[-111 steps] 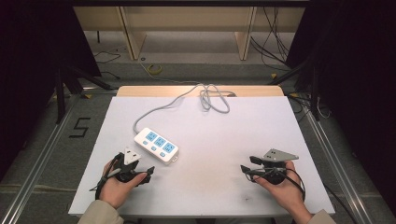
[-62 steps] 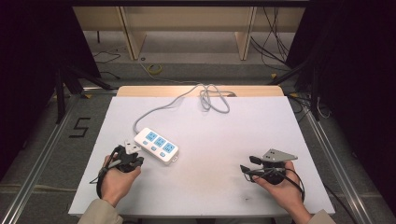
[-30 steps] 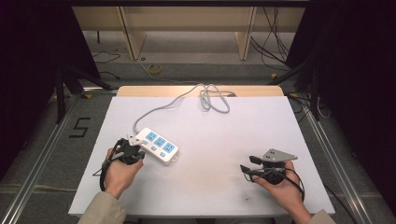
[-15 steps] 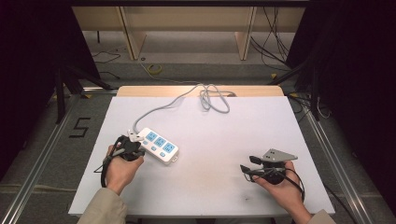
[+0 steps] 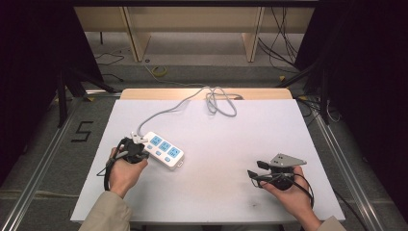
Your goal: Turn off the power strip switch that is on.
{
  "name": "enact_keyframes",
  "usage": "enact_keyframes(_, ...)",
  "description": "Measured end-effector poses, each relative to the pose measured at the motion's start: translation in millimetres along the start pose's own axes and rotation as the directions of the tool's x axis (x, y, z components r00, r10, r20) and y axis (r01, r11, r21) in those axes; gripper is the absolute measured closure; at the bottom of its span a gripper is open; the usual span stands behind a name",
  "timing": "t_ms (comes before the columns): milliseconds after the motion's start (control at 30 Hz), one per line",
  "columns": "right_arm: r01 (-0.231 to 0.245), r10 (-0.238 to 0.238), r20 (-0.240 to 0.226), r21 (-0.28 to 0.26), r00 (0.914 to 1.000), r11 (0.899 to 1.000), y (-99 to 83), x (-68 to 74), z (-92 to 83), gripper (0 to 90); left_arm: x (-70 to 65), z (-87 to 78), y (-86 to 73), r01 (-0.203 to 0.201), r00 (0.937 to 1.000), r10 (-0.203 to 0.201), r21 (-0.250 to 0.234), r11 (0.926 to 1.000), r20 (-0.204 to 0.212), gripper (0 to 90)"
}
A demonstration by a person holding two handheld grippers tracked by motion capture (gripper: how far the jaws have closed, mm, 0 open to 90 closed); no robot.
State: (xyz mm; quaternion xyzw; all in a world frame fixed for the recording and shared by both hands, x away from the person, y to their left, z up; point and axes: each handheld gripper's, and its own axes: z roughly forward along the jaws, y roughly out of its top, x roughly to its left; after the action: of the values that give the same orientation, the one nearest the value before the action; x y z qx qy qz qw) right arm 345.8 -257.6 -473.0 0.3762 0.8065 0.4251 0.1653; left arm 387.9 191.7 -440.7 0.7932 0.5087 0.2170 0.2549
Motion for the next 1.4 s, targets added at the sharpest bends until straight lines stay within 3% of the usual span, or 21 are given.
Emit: enact_keyframes(1400,0.0,0.0,0.0,0.0,1.0,1.0,0.0,-0.5,0.2,46.2,14.3,4.6,15.3,0.036,0.9994,-0.036,0.007,0.9993,0.002,89.7)
